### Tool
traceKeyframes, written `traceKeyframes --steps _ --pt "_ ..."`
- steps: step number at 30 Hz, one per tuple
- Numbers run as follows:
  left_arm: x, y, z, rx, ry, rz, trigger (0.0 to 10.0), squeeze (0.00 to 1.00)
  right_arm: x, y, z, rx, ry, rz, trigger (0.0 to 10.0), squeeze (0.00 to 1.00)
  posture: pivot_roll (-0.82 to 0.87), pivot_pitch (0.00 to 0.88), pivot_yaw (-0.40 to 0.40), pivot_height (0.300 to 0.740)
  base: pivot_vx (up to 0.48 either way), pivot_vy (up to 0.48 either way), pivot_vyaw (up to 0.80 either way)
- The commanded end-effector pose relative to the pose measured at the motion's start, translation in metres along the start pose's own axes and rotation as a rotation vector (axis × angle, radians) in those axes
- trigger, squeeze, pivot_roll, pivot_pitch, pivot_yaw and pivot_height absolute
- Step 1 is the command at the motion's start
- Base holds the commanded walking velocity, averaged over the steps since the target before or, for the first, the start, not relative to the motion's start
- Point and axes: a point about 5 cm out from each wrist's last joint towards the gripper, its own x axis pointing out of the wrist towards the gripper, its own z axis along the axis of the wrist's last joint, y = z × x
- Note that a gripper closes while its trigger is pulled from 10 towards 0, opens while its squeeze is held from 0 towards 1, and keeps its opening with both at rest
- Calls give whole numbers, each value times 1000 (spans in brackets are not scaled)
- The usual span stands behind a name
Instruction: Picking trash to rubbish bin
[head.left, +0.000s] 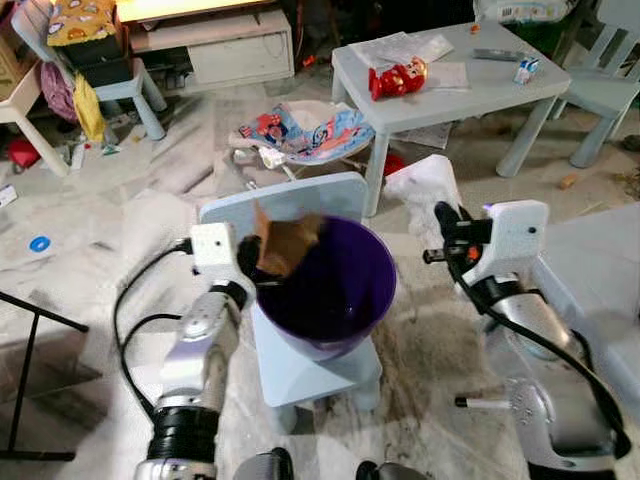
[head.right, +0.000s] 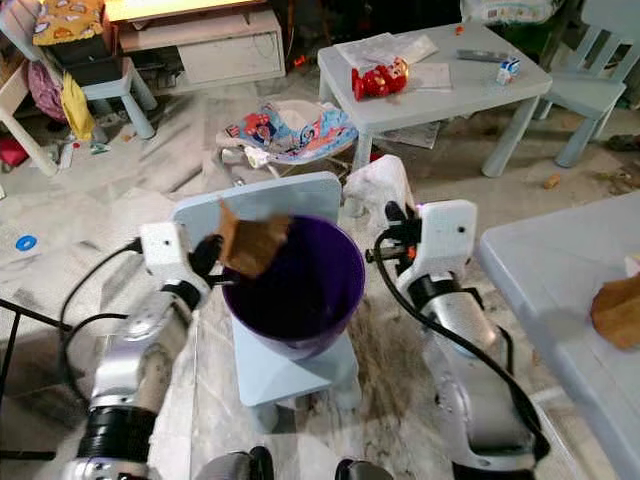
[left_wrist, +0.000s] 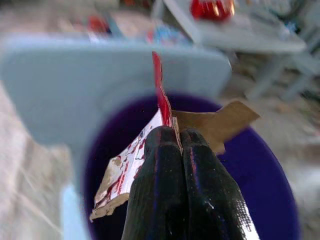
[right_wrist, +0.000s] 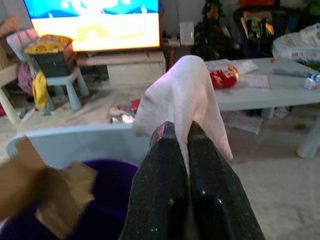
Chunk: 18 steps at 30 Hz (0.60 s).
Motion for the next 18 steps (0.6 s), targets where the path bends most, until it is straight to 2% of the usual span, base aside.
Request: traceKeyframes --steps 1,3,4,5,6,7,9,10,12,17,18 --pt "4 -7 -5 -20 31 -31 980 0 -5 -5 5 -4 -6 -7 10000 0 -101 215 -6 740 0 0 0" --pt "5 -10 -8 -31 41 -41 980 0 -6 -6 6 -8 -4 -7 10000 0 -104 214 -6 740 0 0 0" --pt "7 -15 -16 -56 82 -66 1255 0 -7 -7 7 -14 1 -9 10000 0 -111 214 -7 740 0 0 0" --pt "7 -17 -22 -63 107 -66 2902 0 -8 -8 8 -16 3 -11 10000 0 -114 216 -8 740 0 0 0" --pt "7 -17 -22 -63 107 -66 2902 0 -8 -8 8 -16 3 -11 10000 0 -114 216 -8 740 0 0 0" --pt "8 -17 -29 -70 147 -63 10000 0 -8 -9 9 -17 7 -11 10000 0 -115 216 -9 740 0 0 0" --pt "9 -13 -35 -85 172 -22 10000 0 -9 -9 8 -18 15 -11 10000 0 -115 216 -9 740 0 0 0" --pt "9 -10 -37 -87 181 2 10000 1000 -9 -9 8 -17 19 -9 10000 0 -114 215 -9 740 0 0 0" --pt "8 -6 -38 -92 191 32 10000 1000 -9 -8 8 -17 21 -8 10000 0 -112 214 -9 740 0 0 0" --pt "4 16 -39 -101 182 143 10000 1000 -8 -7 6 -13 30 -4 10000 0 -100 212 -7 740 0 0 0" --pt "4 16 -39 -101 182 143 10000 1000 -8 -7 6 -13 30 -4 10000 0 -100 212 -7 740 0 0 0"
